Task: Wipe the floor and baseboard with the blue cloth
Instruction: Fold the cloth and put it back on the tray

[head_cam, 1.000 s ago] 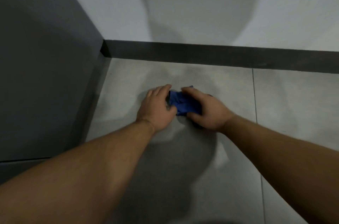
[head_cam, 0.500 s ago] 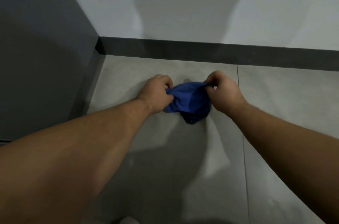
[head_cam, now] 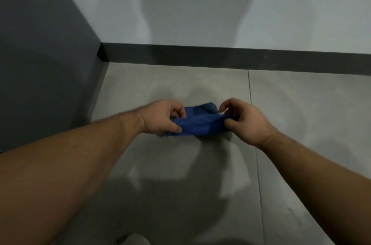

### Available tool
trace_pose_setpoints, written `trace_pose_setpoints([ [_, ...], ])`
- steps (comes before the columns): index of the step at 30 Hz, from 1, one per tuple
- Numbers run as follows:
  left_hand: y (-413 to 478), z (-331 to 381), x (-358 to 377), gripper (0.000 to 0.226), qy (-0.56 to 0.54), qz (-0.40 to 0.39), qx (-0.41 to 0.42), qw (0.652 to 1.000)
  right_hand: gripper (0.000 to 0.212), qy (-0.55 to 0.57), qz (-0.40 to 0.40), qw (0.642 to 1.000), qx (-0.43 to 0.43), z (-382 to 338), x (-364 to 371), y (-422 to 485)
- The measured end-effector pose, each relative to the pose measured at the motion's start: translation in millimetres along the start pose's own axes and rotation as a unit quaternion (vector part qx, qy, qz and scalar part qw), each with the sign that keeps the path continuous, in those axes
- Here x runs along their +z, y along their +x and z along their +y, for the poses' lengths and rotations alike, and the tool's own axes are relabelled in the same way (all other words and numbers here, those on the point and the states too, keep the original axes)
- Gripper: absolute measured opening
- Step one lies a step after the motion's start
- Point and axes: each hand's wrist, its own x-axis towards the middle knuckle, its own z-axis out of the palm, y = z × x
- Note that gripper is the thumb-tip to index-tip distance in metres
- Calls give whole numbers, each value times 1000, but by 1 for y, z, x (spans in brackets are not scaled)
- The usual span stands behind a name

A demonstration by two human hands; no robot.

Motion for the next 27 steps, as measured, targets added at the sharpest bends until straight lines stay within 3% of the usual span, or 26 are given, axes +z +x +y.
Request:
trace_pose_setpoints([
  [3,4,-15,17,26,-18,5,-36,999,28,-35,-9,998,44,16,16,-5],
  [7,23,-19,22,26,-30,157,-35,987,27,-26,64,995,75,20,28,16],
  [11,37,-18,26,24,35,239,-101,965,40,-40,62,992,106,13,39,42],
  [15,39,-12,40,30,86,257,-161,949,54,-127,6,982,140,7,46,53],
  [20,42,-10,53,29,73,295,-178,936,30,-175,-36,974,138,6,51,57],
  [24,39,-22,49,23,28,334,-210,919,22,-89,-20,986,139,6,46,58],
  [27,32,-20,48,28,-24,282,-250,926,17,-2,-18,992,125,-6,37,56],
])
